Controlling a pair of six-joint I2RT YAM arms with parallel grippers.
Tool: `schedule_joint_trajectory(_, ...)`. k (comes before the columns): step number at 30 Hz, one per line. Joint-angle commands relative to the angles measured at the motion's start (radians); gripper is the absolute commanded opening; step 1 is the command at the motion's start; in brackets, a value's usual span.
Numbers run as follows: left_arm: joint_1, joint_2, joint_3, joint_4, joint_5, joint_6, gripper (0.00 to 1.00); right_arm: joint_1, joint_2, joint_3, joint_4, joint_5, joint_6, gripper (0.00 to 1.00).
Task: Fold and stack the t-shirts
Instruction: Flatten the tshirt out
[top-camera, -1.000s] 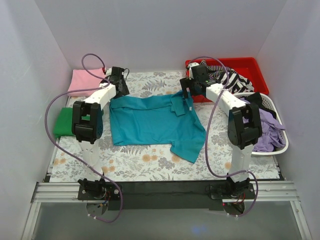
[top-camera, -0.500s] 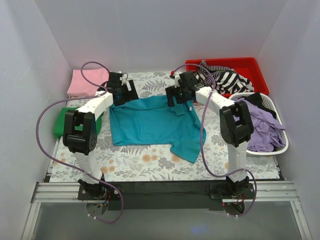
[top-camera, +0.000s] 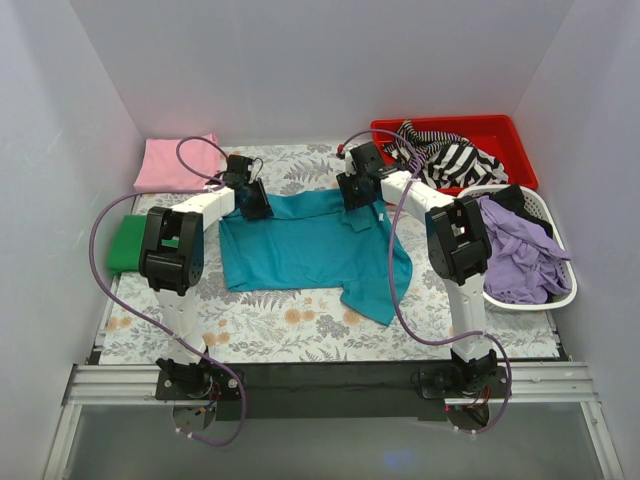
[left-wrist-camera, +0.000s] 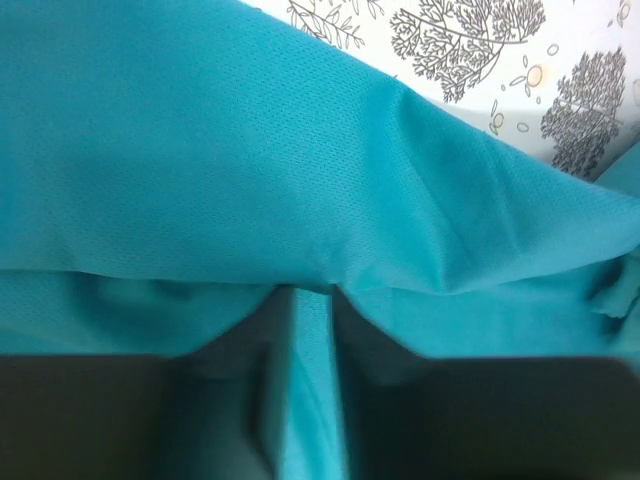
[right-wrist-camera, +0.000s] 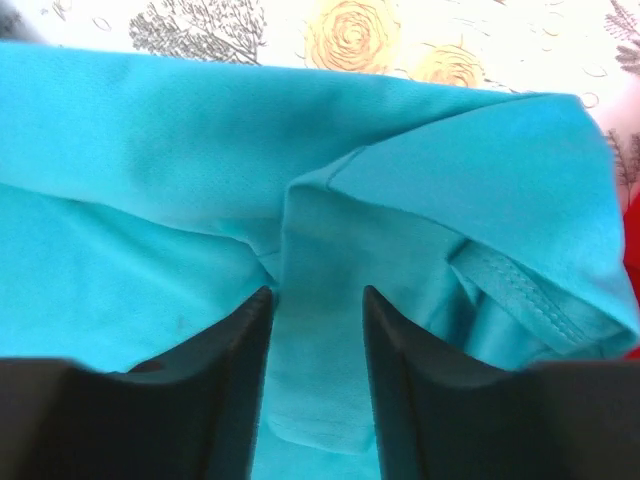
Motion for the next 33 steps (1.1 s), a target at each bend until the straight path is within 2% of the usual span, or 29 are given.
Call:
schedule_joint_trajectory(1,-0.005,-0.007,0.011,0.009,-0.009,0.011,0.12,0.016,-0.005,0.041,-0.036,0.100,-0.004,0.37)
schedule_joint_trajectory(3,-0.005,0.000,0.019,-0.001,-0.018,0.017,0.00,0.014,-0.006,0.041,-0.040,0.109,-0.005,0.29)
schedule_joint_trajectory(5,-0.005,0.014,0.029,-0.011,-0.029,0.023,0.00,0.017,-0.006,0.037,-0.043,0.125,-0.005,0.25)
schedule_joint_trajectory(7,-0.005,0.022,0.036,-0.016,-0.037,0.026,0.00,0.016,-0.005,0.037,-0.045,0.126,-0.010,0.32)
schedule_joint_trajectory(9,-0.005,0.022,0.037,-0.028,-0.051,0.028,0.00,0.017,-0.011,0.032,-0.043,0.116,-0.012,0.48)
schedule_joint_trajectory(11,-0.005,0.019,0.033,-0.027,-0.057,0.032,0.00,0.017,-0.011,0.032,-0.040,0.111,-0.010,0.52)
schedule_joint_trajectory(12,-0.005,0.020,0.034,-0.028,-0.058,0.034,0.00,0.016,-0.003,0.040,-0.042,0.112,-0.012,0.45)
schedule_joint_trajectory(14,-0.005,0.030,0.037,-0.030,-0.054,0.035,0.00,0.016,0.009,0.047,-0.043,0.109,-0.016,0.42)
schedule_joint_trajectory(16,-0.005,0.036,0.037,-0.030,-0.051,0.032,0.00,0.016,0.018,0.058,-0.049,0.094,-0.013,0.32)
schedule_joint_trajectory(17,-0.005,0.039,0.039,-0.030,-0.046,0.034,0.00,0.016,0.023,0.063,-0.056,0.091,-0.012,0.27)
schedule_joint_trajectory(18,-0.005,0.042,0.039,-0.030,-0.049,0.035,0.00,0.014,0.027,0.064,-0.056,0.092,-0.012,0.14)
schedule_joint_trajectory(20,-0.005,0.048,0.040,-0.030,-0.058,0.035,0.00,0.014,0.031,0.066,-0.056,0.105,-0.008,0.01)
schedule_joint_trajectory(28,-0.005,-0.032,0.034,0.007,-0.051,0.055,0.00,0.016,-0.043,0.063,-0.049,0.102,-0.015,0.01)
schedule_joint_trajectory(33,-0.005,-0.107,0.095,-0.004,-0.038,0.083,0.00,0.016,-0.130,0.064,-0.049,0.068,-0.019,0.01)
